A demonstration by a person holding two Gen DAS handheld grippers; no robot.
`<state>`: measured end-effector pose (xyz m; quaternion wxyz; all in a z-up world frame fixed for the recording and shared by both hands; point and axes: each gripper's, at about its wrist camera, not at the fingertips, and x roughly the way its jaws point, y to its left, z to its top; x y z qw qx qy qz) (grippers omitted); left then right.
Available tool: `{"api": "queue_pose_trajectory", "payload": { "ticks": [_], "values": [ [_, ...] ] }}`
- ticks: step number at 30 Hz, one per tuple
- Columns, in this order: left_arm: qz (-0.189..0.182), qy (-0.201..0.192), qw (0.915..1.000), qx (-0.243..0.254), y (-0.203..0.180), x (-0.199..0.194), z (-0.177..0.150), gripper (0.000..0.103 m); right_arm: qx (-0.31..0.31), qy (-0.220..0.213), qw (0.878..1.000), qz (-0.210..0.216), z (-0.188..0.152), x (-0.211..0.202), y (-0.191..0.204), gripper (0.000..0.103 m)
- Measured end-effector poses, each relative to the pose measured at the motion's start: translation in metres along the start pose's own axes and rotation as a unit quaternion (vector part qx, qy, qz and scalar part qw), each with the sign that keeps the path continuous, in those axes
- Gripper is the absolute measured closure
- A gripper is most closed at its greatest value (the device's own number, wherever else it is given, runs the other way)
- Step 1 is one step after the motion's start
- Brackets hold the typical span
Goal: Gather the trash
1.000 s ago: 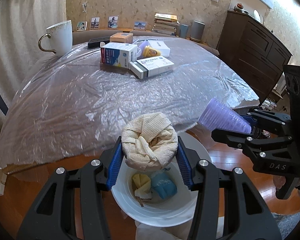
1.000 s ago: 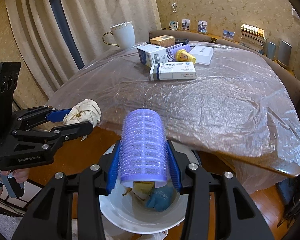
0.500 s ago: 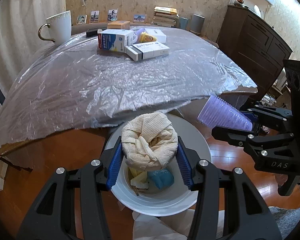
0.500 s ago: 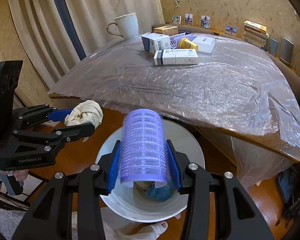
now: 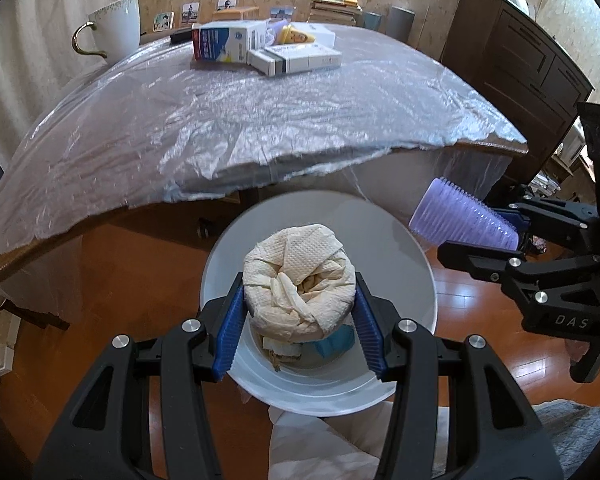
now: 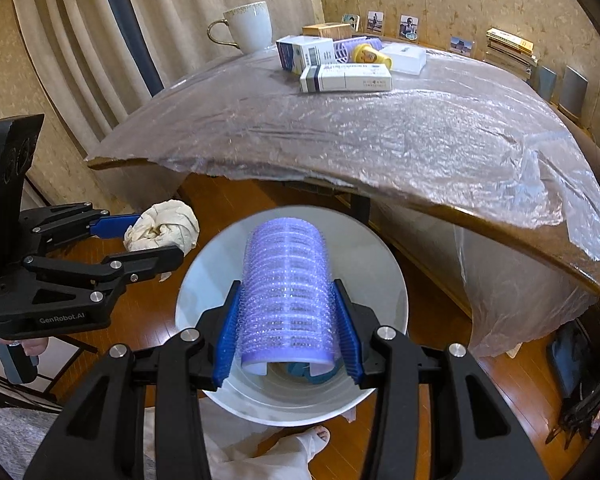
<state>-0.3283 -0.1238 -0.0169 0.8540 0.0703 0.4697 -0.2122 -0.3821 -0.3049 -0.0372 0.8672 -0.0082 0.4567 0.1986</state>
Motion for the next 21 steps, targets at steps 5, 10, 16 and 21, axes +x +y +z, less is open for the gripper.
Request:
{"api": "queue_pose_trajectory", "payload": {
  "ticks": [5,10,16,21],
  "values": [
    [0.004,0.013,0.9999,-0.002,0.002,0.010,-0.006,0.052,0.003,0.014,1.000,0.000,-0.007,0.007,-0.001,0.060],
    [0.006,0.027,0.9996,-0.007,0.004,0.020,-0.012,0.052,0.003,0.027,1.000,-0.006,-0.014,0.015,-0.003,0.060],
    [0.011,0.041,0.9991,-0.007,0.006,0.030,-0.018,0.052,0.010,0.041,0.999,-0.009,-0.020,0.025,-0.007,0.060],
    [0.015,0.049,0.9987,-0.006,0.008,0.038,-0.021,0.052,0.014,0.051,0.999,-0.014,-0.021,0.032,-0.007,0.060]
  ]
}}
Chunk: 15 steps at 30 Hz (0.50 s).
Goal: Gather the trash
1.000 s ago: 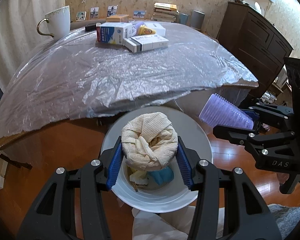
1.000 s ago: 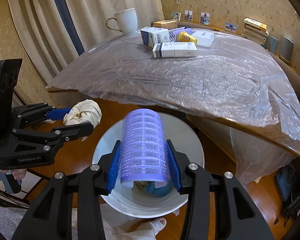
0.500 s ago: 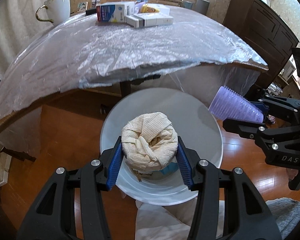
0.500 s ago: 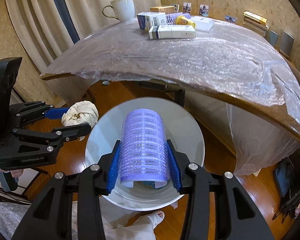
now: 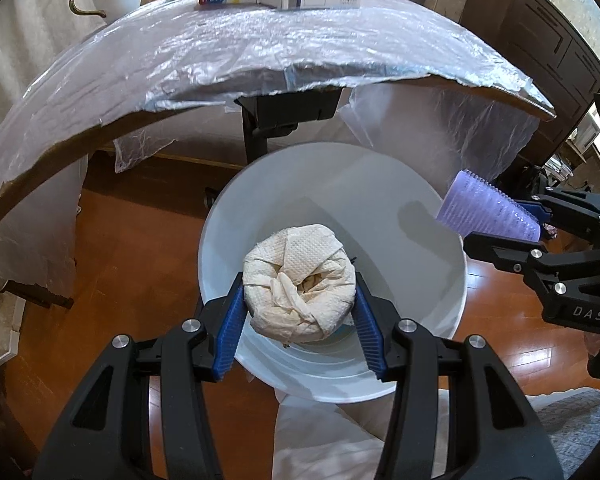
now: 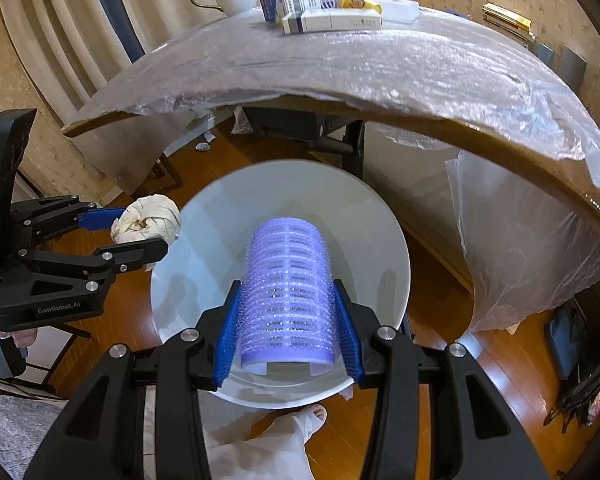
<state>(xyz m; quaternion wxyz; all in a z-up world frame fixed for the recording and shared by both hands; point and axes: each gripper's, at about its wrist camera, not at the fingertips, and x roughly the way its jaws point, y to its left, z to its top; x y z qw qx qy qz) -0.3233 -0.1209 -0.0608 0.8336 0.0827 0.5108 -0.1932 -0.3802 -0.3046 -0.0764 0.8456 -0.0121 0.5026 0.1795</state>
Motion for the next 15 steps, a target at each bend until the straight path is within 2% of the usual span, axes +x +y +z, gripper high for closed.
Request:
{"api": "queue_pose_trajectory", "payload": {
  "ticks": [15],
  "values": [
    [0.006,0.013,0.9998,0.014,-0.002,0.022,0.006,0.052,0.014,0.015,1.000,-0.008,0.003,0.026,-0.001,0.060]
  ]
}}
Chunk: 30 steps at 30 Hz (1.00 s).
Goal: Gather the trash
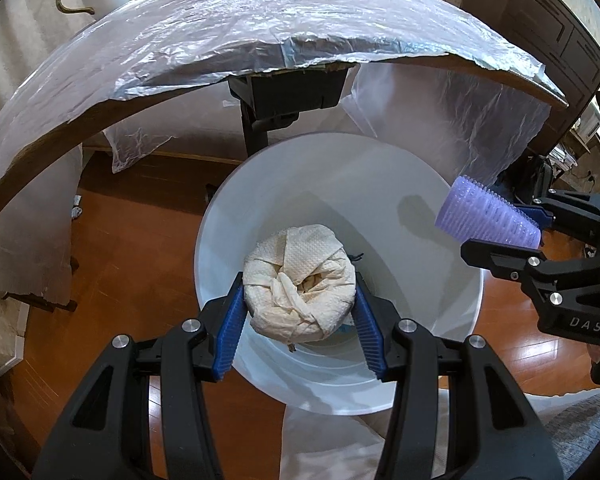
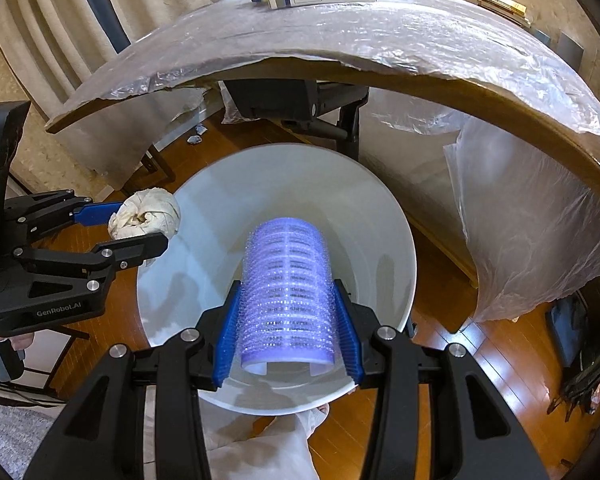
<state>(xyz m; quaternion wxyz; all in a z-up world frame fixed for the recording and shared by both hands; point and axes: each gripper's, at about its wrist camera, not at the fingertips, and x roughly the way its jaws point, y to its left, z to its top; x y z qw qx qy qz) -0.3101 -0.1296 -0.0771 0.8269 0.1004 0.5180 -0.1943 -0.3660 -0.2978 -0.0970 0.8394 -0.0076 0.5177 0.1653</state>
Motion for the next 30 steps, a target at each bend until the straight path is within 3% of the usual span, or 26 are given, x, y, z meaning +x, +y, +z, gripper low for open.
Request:
{"api": "queue_pose_trajectory", "payload": {
  "ticks": [30],
  "values": [
    [0.002,0.011,0.9998,0.019,0.002,0.023,0.015,0.052,0.004,0.015,1.000,-0.017,0.010,0.030,-0.001,0.060]
  ]
}}
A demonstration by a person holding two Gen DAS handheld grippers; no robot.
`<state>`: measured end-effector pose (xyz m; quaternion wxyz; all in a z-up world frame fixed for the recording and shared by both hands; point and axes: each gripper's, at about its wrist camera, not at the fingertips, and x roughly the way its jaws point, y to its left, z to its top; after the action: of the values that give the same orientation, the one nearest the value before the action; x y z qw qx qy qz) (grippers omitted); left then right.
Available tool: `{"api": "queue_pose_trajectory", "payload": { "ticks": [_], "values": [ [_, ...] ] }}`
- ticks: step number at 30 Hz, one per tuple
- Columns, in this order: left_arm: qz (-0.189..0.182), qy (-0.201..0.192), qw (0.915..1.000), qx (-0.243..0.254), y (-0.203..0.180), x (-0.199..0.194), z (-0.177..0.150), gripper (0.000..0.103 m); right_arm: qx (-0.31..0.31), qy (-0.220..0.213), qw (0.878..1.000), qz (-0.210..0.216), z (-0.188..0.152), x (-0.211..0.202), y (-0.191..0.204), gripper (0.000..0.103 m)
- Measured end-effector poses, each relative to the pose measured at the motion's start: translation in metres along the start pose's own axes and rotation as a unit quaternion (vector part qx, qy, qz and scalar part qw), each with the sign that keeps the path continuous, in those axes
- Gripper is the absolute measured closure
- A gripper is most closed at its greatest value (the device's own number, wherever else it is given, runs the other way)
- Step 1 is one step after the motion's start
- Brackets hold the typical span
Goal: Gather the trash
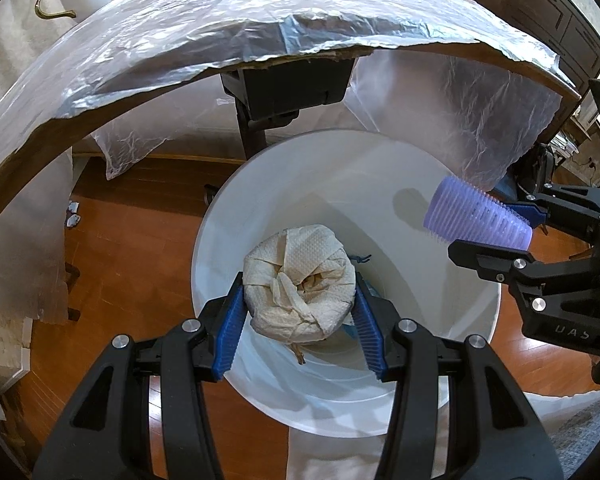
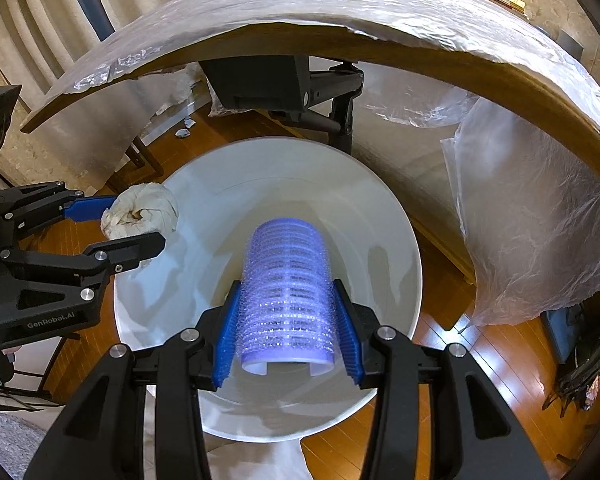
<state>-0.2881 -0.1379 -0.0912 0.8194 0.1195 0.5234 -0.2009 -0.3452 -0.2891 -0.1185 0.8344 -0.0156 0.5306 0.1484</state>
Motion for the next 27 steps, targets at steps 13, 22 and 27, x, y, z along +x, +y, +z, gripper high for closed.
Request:
{"api": "queue_pose_trajectory", "payload": {
  "ticks": [13,22,27],
  "values": [
    [0.002,0.013,0.9999,0.002,0.000,0.016,0.004,0.052,-0.004,0.006,1.000,-0.005,0.007,0.008,-0.004,0.060],
    [0.008,0.024,0.9997,0.001,0.002,0.026,0.005,0.052,-0.009,0.017,1.000,-0.013,0.009,0.017,-0.004,0.060],
    [0.011,0.027,0.9996,-0.002,0.005,0.027,0.006,0.052,-0.007,0.019,1.000,-0.013,0.009,0.018,-0.004,0.060]
  ]
}}
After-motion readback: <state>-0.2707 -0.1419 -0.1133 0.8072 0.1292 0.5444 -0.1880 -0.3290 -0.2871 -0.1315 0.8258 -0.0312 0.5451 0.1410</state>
